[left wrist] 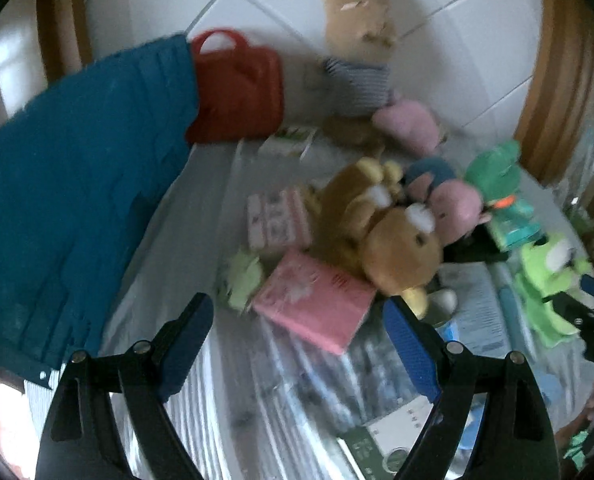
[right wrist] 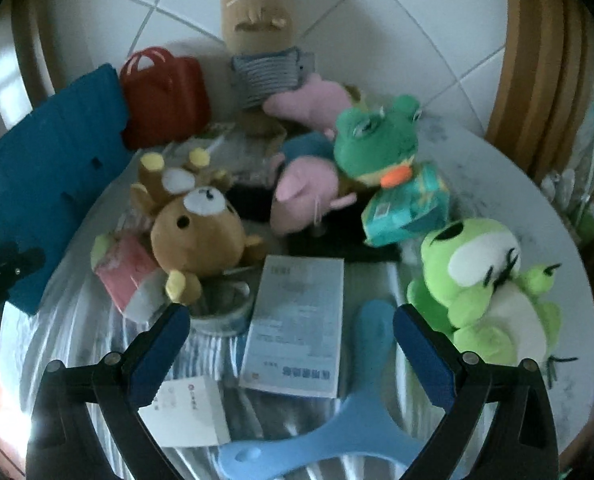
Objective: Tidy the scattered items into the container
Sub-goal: 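Move both tools back over the remaining toys on the table, then grasp the green one-eyed plush with the left tool while the right tool grasps the brown bear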
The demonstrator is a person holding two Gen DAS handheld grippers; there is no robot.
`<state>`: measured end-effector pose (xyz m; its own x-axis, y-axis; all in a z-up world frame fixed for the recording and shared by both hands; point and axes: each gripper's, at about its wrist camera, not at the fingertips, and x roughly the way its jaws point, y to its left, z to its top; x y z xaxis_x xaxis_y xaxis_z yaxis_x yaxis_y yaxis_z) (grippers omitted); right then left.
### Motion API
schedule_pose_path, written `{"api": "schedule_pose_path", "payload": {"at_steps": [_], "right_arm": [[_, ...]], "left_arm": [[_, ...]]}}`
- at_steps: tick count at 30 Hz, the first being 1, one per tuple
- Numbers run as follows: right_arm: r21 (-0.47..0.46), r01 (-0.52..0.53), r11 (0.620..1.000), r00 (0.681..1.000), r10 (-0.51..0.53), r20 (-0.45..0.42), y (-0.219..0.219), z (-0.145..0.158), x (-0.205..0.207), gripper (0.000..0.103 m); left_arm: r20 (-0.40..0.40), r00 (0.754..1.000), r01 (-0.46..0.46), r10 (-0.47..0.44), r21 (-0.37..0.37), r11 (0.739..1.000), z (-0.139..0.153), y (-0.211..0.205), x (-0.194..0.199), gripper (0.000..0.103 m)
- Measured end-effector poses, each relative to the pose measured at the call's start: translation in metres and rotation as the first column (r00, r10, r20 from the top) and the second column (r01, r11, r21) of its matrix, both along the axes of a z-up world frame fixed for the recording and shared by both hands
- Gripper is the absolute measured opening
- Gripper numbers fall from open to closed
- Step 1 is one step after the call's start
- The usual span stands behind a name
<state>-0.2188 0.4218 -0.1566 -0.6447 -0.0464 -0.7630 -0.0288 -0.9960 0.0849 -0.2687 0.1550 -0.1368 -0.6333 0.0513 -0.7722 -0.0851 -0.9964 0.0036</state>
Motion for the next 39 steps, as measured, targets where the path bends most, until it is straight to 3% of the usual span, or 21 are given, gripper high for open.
{"api": "schedule_pose_path", "payload": {"at_steps": [12,16,28,35,37,39], "right_arm": [[-0.019,-0.096,0.995,0.995,0.097,0.031,-0.042,-0.016,-0.057,0.103],[-0.033,-0.145,0.989,0.988,0.147,0.053,-0.053,-0.027,-0.084,0.103],[0.042,-0.337,0.94,0.939,0.333,0.089,-0.113,-0.039,-0.166,0.103],[0.128,-0.39,0.912,0.915,0.367,0.17,-0.133,-0.061,-0.205,0.103],[0.127,-0.4,0.908,0.907,0.372,0.198,-0.136,-0.074,-0.216,0.103],[0.068,-0.407,0.911,0.896,0.383,0.226,-0.136,-0.088,-0.228,0.103]], "left_arm": [[0.03,0.999,-0.026,0.025,0.019,0.999,-0.024,-0.017,-0.035,0.087],[0.056,0.995,-0.088,0.087,0.001,0.996,-0.034,-0.029,-0.048,0.087],[0.149,0.96,-0.241,0.238,-0.002,0.971,-0.075,-0.069,-0.087,0.087],[0.191,0.958,-0.219,0.213,0.008,0.976,-0.099,-0.061,-0.125,0.087],[0.235,0.949,-0.217,0.212,-0.004,0.976,-0.119,-0.058,-0.135,0.087],[0.268,0.939,-0.224,0.214,0.004,0.975,-0.136,-0.058,-0.141,0.087]]}}
